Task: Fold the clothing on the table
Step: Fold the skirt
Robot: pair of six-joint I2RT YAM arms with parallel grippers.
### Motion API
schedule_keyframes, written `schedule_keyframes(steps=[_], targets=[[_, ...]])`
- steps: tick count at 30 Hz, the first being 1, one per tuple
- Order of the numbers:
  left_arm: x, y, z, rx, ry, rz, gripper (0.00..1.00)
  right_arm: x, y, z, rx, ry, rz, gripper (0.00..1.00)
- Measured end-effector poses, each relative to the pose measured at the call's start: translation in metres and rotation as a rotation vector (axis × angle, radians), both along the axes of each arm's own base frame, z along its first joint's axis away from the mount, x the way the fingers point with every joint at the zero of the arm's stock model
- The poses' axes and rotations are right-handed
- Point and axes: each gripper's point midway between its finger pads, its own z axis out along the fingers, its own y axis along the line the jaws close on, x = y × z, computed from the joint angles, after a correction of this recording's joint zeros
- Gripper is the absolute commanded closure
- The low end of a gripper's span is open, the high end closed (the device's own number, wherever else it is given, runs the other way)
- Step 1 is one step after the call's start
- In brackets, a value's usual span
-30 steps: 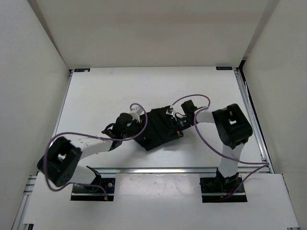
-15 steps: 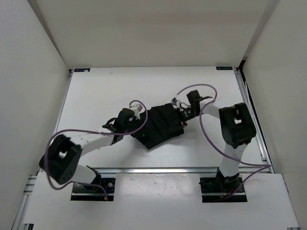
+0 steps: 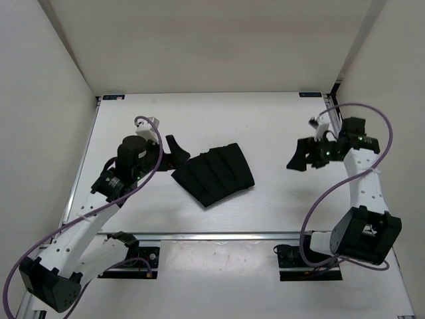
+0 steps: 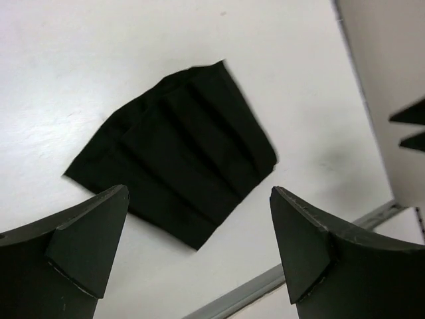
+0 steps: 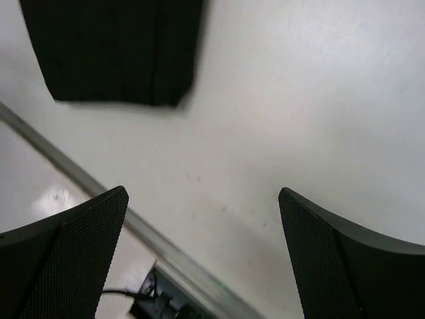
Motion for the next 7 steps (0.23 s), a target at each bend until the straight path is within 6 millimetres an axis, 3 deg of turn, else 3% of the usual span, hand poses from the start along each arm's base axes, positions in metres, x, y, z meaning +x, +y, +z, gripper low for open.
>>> schedule_keyframes(steps=[4,7], targets=[[-0.007,0.031,-0.024,0.057,0.063,0.057,0.01,-0.045,-0.004,-0.057,-0.078,0.146,-0.028,0.01],[-0.009,0.067,-0.039,0.098,0.109,0.136,0.02,-0.069,0.002,-0.064,-0.195,0.107,-0.006,0.01]])
